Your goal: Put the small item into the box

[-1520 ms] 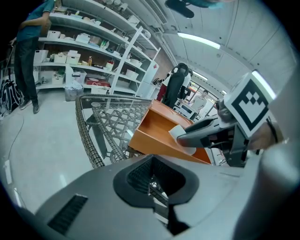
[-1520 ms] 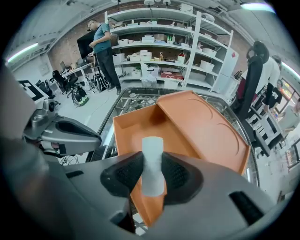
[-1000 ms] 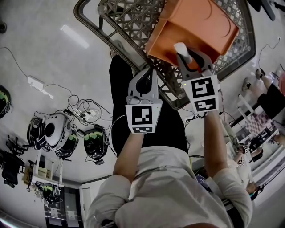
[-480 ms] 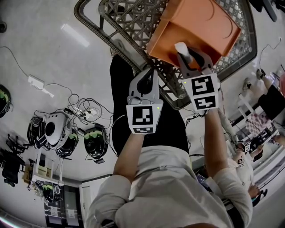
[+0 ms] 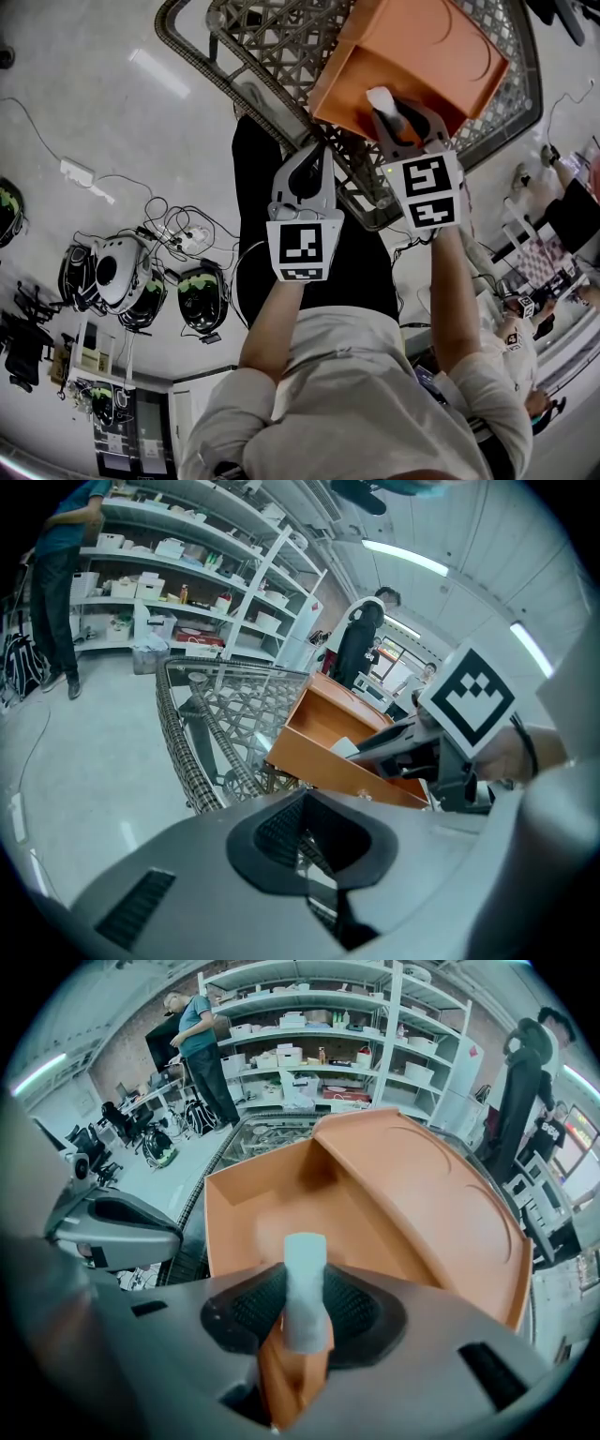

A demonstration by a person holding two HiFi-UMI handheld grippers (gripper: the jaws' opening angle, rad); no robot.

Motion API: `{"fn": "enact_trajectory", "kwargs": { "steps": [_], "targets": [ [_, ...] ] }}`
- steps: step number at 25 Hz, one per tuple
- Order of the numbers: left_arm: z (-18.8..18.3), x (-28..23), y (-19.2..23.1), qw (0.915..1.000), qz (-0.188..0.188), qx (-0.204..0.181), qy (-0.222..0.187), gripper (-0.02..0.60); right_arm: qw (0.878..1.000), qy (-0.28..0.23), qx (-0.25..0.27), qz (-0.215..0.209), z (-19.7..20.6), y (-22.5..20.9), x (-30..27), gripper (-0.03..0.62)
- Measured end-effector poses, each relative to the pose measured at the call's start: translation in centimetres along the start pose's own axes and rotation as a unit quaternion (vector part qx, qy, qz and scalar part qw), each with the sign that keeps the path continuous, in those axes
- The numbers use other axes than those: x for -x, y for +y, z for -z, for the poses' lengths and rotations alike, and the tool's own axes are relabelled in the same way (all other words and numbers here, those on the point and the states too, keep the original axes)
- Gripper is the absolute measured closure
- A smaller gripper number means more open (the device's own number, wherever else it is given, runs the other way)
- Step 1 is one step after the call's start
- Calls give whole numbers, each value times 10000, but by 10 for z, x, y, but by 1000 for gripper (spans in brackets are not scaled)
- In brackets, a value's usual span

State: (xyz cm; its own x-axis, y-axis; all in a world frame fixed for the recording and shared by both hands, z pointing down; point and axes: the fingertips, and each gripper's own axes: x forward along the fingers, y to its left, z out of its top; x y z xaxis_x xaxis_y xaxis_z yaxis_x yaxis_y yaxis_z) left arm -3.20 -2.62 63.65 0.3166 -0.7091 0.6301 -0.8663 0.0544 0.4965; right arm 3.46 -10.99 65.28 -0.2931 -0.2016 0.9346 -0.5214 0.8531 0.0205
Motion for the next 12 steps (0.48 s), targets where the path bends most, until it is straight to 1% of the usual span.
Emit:
{"fn": "enact_trajectory", "kwargs": {
  "steps": [12],
  "targets": [
    [1, 2, 0, 10000, -5, 9, 31, 574, 9999, 21, -94, -51, -1, -1, -2, 468]
  ]
}}
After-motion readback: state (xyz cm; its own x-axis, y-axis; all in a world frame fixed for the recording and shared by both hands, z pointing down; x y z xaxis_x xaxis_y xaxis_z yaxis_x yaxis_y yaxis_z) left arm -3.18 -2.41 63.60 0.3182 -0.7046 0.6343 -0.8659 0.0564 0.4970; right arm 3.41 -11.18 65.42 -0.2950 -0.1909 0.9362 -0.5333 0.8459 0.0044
